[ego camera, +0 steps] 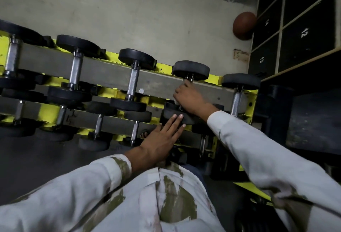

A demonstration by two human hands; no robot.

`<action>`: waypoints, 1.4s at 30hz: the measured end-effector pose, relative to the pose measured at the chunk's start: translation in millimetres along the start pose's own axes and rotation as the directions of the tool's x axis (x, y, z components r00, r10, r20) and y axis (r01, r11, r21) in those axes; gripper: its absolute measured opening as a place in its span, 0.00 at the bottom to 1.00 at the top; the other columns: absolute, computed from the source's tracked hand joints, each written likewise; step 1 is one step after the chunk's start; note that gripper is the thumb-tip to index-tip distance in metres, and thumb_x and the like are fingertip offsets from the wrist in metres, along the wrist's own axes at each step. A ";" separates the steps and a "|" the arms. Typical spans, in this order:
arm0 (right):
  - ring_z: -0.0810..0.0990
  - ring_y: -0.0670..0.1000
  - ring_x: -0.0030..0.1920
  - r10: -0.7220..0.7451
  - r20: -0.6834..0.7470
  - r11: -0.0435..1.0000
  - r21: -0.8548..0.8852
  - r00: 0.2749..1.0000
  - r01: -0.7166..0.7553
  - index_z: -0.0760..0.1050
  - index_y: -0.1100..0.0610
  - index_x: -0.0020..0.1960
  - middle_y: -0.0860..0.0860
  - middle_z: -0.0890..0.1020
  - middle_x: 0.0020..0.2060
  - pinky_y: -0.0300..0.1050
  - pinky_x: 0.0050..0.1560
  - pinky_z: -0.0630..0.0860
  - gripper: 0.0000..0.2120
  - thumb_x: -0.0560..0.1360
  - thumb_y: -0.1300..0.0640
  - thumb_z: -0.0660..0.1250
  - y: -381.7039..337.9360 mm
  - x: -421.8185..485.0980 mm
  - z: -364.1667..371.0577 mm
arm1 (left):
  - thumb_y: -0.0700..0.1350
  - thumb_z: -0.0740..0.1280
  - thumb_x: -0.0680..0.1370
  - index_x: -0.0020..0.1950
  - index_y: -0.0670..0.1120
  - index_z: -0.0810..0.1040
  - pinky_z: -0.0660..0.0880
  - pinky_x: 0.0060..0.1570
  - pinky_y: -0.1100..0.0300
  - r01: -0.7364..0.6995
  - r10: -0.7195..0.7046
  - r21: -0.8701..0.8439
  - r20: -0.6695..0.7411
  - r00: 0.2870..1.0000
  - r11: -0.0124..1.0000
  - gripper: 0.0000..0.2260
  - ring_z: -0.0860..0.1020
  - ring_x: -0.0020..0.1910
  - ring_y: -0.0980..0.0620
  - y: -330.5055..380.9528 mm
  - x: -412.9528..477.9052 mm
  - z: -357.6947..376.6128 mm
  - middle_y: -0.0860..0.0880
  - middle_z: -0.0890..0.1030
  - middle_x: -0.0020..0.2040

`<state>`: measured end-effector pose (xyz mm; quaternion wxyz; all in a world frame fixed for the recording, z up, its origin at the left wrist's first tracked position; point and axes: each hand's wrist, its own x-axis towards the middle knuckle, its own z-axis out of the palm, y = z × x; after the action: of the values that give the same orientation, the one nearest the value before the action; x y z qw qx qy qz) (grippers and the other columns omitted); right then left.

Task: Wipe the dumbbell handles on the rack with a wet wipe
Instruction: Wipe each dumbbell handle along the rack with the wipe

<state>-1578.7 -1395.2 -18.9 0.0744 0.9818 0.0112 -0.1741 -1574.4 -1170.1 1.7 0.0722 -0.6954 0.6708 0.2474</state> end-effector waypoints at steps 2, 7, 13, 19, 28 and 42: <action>0.79 0.58 0.56 -0.036 0.093 0.998 0.053 0.995 0.032 0.82 0.55 0.55 0.53 0.82 0.51 0.54 0.66 0.65 0.11 0.78 0.56 0.63 -6.0 -3.6 -3.1 | 0.46 0.64 0.81 0.83 0.42 0.36 0.60 0.76 0.39 -0.007 0.007 -0.011 -0.003 1.000 1.000 0.42 0.33 0.81 0.38 -0.8 0.7 -0.5 0.38 0.27 0.79; 0.77 0.58 0.53 -0.004 0.016 0.980 0.200 1.000 0.001 0.81 0.58 0.50 0.55 0.77 0.49 0.54 0.48 0.76 0.06 0.76 0.57 0.68 5.5 -19.5 -15.2 | 0.44 0.65 0.80 0.83 0.44 0.35 0.58 0.78 0.40 0.000 -0.002 -0.053 -0.022 1.000 0.999 0.44 0.31 0.80 0.40 -2.3 -0.1 4.5 0.40 0.25 0.79; 0.78 0.59 0.48 0.230 -0.064 0.883 0.433 0.971 -0.180 0.78 0.55 0.47 0.55 0.74 0.48 0.48 0.39 0.74 0.02 0.76 0.57 0.69 -10.3 -48.2 -2.6 | 0.44 0.66 0.80 0.83 0.44 0.35 0.56 0.78 0.40 0.026 -0.028 -0.082 -0.025 0.999 0.996 0.45 0.29 0.80 0.41 2.4 -1.9 3.6 0.41 0.24 0.78; 0.76 0.59 0.48 0.172 -0.167 0.908 0.410 0.971 -0.090 0.76 0.56 0.49 0.55 0.73 0.49 0.50 0.36 0.73 0.05 0.75 0.57 0.65 18.2 -43.8 -0.4 | 0.42 0.63 0.80 0.83 0.42 0.36 0.59 0.77 0.40 0.070 -0.073 -0.044 -0.058 0.996 0.997 0.42 0.31 0.80 0.38 12.4 -0.4 6.5 0.38 0.25 0.78; 0.77 0.48 0.43 0.899 0.181 -0.127 0.979 0.399 -0.159 0.79 0.57 0.47 0.51 0.81 0.45 0.41 0.44 0.72 0.01 0.76 0.61 0.69 -18.6 -23.7 29.2 | 0.40 0.60 0.82 0.84 0.42 0.38 0.57 0.78 0.42 0.241 -0.248 -0.091 -0.070 0.966 0.966 0.38 0.32 0.80 0.38 43.5 5.0 8.3 0.38 0.28 0.80; 0.85 0.58 0.46 0.447 0.505 -0.299 0.862 0.739 -0.409 0.83 0.62 0.44 0.57 0.87 0.43 0.50 0.47 0.80 0.09 0.71 0.65 0.64 -3.4 -40.8 61.0 | 0.45 0.63 0.81 0.84 0.41 0.40 0.60 0.77 0.44 0.301 -0.308 -0.098 -0.063 0.949 0.949 0.40 0.36 0.81 0.36 55.0 5.8 8.2 0.36 0.30 0.80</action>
<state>-1638.0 -1400.8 -61.9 -0.6006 0.6411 -0.4725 -0.0713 -1629.9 -1176.7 4.8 0.0533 -0.8021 0.5463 0.2351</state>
